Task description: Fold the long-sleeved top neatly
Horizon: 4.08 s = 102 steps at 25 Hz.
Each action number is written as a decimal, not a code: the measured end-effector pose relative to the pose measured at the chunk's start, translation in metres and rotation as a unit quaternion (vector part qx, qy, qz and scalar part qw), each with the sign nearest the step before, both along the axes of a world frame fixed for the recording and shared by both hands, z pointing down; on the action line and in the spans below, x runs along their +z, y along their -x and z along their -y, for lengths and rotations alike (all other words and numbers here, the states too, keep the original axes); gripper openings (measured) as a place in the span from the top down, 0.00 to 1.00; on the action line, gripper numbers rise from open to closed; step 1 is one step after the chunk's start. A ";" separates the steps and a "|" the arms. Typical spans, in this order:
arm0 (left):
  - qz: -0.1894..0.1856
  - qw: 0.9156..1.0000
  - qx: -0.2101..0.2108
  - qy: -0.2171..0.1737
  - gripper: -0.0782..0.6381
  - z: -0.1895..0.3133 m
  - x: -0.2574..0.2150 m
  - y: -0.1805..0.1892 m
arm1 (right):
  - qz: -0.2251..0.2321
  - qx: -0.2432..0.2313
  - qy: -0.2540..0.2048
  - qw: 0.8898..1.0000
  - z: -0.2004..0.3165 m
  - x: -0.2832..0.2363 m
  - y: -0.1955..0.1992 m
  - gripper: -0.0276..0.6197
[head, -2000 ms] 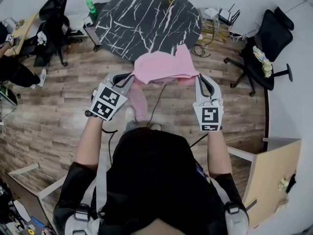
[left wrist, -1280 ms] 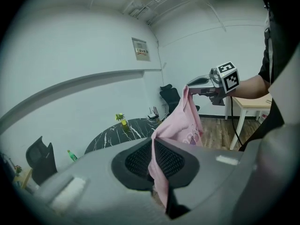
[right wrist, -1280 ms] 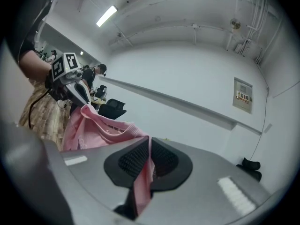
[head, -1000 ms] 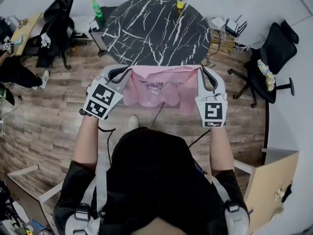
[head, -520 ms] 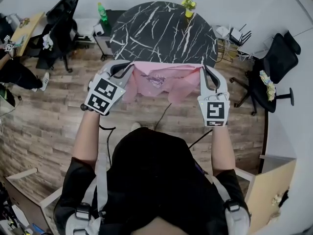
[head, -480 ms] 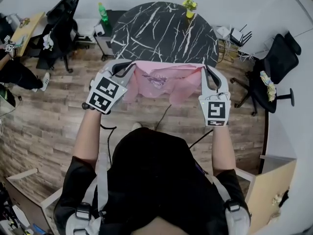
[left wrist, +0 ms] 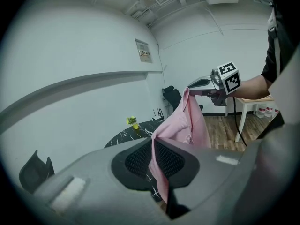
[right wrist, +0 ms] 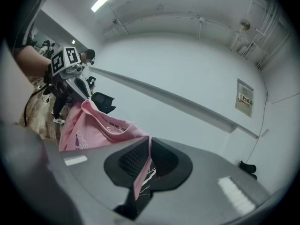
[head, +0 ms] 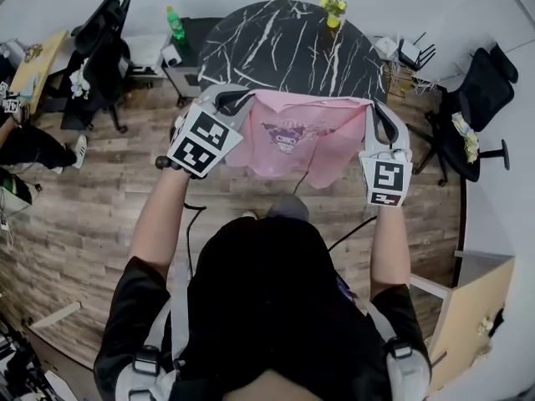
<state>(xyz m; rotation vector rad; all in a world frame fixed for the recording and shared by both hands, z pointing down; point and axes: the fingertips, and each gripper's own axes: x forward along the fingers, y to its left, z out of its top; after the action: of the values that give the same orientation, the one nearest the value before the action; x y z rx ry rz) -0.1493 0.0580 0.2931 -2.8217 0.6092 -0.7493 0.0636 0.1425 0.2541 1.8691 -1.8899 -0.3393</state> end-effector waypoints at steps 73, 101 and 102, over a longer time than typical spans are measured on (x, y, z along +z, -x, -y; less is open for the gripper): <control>0.124 0.961 -0.163 0.184 0.70 0.455 0.301 -0.164 | 0.027 0.001 0.276 0.961 0.466 0.342 -0.182 0.78; 0.095 0.964 -0.029 0.246 0.72 0.187 0.261 -0.084 | 0.145 0.164 0.306 0.926 0.157 0.309 -0.102 0.73; 0.099 0.964 -0.020 0.247 0.72 0.178 0.261 -0.085 | 0.157 0.175 0.303 0.924 0.143 0.310 -0.105 0.73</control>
<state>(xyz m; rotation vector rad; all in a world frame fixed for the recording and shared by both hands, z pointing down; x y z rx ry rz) -0.0643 -0.1200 0.5545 -3.1127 0.5034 -1.3368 0.1683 0.0000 0.5642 1.8226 -1.5389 0.6285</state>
